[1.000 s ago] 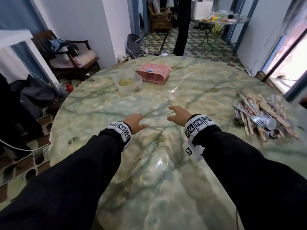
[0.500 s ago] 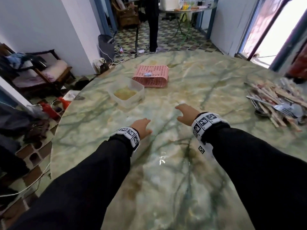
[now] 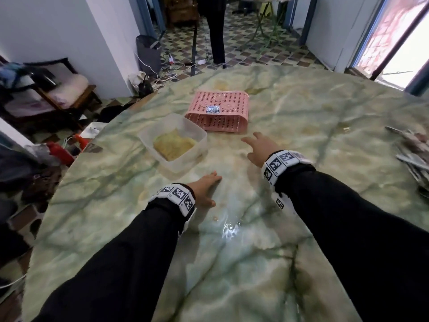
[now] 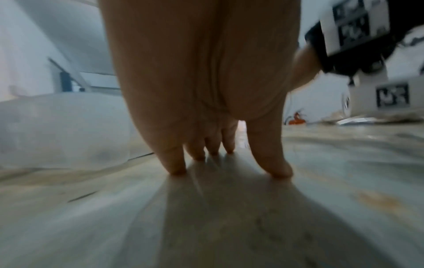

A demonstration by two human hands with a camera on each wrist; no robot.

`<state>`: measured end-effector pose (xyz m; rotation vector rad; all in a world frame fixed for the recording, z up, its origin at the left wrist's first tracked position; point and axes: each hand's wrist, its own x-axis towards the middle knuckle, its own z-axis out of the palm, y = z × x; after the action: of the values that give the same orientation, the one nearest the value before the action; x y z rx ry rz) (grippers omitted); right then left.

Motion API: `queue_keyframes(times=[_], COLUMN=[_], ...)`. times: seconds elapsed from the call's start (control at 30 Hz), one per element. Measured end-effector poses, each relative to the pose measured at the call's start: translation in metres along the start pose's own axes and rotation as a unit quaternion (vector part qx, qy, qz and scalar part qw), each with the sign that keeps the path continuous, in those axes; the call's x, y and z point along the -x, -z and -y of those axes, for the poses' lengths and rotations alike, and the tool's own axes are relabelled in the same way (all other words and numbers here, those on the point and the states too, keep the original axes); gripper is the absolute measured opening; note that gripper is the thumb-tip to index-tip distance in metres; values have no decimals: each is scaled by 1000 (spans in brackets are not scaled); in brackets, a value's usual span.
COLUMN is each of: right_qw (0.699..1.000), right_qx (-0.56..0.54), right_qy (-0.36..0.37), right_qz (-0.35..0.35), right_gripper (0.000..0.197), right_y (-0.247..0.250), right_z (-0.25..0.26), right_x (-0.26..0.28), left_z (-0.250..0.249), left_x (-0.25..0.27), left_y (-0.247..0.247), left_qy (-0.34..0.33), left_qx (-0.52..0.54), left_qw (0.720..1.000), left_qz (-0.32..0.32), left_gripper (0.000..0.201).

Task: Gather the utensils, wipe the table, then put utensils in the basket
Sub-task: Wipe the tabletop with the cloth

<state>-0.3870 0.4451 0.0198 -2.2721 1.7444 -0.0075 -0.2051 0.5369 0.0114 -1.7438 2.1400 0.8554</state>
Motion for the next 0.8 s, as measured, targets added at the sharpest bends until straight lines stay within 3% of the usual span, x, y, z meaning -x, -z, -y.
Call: queue_keyframes(times=[0.23, 0.47, 0.67, 0.8], right_qw=[998, 984, 953, 932], right_qx=[-5, 163, 298, 350], right_qy=[-16, 7, 18, 24], right_qz=[-60, -69, -51, -92], right_gripper=[48, 40, 27, 11], right_y=[-10, -1, 10, 35], right_z=[-6, -7, 0, 8], right_x=[-56, -80, -75, -43], left_z=[17, 16, 16, 18], left_x=[-13, -13, -12, -13], left_y=[-6, -3, -4, -6], left_qy=[-21, -23, -21, -22], left_qx=[68, 82, 80, 75], left_qw=[997, 996, 996, 997], left_qz=[21, 31, 22, 19], left_gripper=[85, 86, 85, 86])
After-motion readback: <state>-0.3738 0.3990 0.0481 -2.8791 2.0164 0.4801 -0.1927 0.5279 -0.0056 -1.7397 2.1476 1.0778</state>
